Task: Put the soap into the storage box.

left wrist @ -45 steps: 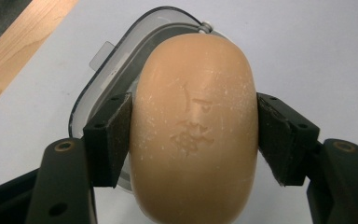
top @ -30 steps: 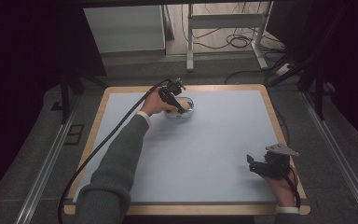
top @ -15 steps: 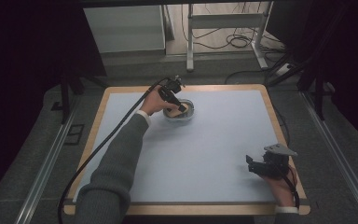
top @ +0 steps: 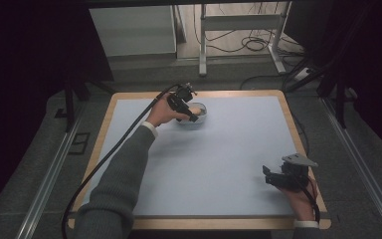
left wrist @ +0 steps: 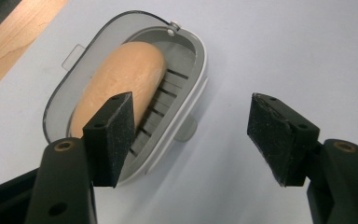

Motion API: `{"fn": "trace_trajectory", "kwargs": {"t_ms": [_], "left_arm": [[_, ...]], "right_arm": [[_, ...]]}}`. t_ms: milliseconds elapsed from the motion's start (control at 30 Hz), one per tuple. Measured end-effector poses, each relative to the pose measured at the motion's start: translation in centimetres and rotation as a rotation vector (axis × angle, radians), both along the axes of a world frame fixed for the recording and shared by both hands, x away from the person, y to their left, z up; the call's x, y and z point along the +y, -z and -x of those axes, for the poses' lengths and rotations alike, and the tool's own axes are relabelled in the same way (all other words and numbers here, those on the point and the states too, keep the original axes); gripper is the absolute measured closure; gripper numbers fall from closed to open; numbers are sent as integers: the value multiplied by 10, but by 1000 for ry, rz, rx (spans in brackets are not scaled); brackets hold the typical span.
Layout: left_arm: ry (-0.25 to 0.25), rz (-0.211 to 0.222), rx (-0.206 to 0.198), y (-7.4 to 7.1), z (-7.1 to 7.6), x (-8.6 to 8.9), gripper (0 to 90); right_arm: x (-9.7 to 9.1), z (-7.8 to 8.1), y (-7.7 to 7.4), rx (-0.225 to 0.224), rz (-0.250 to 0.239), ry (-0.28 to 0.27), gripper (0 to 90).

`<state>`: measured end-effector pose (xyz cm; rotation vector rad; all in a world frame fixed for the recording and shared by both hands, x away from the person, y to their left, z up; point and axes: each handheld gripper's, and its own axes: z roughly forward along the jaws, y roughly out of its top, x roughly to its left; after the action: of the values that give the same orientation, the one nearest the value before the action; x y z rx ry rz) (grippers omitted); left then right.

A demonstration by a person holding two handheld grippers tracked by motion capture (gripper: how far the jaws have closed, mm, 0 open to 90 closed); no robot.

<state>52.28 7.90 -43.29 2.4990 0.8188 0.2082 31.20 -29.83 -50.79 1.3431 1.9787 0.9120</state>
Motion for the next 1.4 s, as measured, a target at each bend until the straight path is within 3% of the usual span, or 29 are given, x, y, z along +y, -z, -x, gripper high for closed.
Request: {"fn": "trace_trajectory", "kwargs": {"t_ms": [233, 700, 867, 1000, 1033, 1200, 1400], "left_arm": [[-21, 29, -31, -2, 32, 21, 302], [-94, 132, -80, 12, 108, 65, 271], [-123, 157, -84, 21, 131, 79, 265], [-142, 149, -102, 25, 145, 87, 255], [-151, 167, -102, 30, 155, 93, 256], [-181, 193, -105, 43, 175, 104, 257], [-210, 242, -99, 56, 188, 113, 250]], "right_arm": [[2, 1, -1, -2, -1, -2, 86], [10, 0, 1, -1, 8, -22, 86], [10, 1, 0, -1, 9, -22, 85], [10, 1, 0, -2, 10, -23, 85], [10, 1, 0, 0, 12, -23, 86], [10, 1, 0, -1, 14, -22, 86], [12, 1, -1, -37, -11, -47, 85]]}}
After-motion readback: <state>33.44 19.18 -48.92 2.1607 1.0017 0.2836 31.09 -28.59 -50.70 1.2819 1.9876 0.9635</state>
